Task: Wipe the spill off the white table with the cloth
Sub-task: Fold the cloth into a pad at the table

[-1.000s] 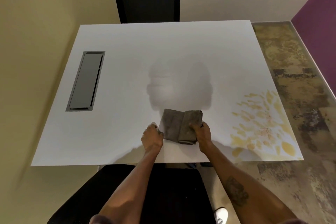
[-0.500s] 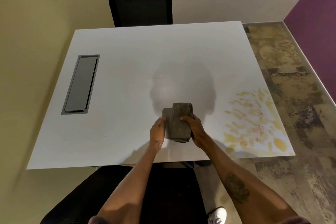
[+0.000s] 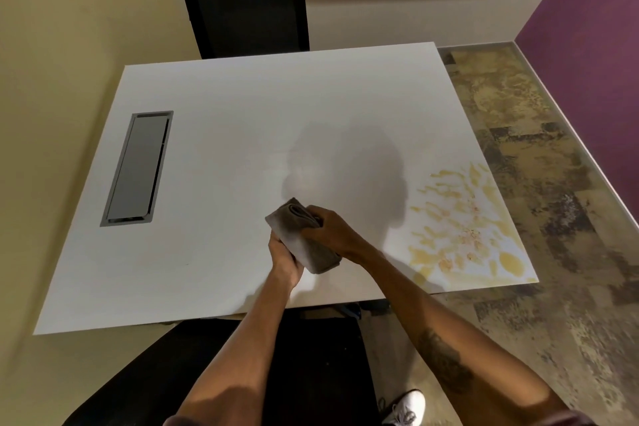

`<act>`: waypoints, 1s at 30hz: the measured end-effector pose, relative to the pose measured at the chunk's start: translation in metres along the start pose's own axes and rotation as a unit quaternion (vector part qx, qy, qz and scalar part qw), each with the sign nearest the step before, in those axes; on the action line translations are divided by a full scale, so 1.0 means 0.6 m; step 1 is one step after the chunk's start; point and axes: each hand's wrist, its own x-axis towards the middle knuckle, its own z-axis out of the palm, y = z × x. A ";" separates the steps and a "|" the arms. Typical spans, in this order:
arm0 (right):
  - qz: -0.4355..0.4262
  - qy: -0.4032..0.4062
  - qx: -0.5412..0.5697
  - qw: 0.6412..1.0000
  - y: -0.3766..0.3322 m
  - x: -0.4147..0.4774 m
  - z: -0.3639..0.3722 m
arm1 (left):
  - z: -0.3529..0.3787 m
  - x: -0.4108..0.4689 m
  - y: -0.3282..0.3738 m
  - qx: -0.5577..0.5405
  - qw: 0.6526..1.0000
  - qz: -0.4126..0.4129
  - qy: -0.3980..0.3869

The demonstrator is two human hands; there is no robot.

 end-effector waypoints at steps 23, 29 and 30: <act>0.096 0.158 -0.008 0.983 0.012 -0.013 -0.087 | 0.028 -0.009 0.019 0.102 0.986 -0.022 -0.128; 0.167 0.068 0.235 0.955 0.054 -0.078 -0.110 | 0.068 -0.016 -0.010 0.158 0.980 -0.036 -0.112; 0.166 0.090 0.236 0.953 0.061 -0.091 -0.113 | 0.080 -0.021 -0.016 0.186 0.976 -0.031 -0.110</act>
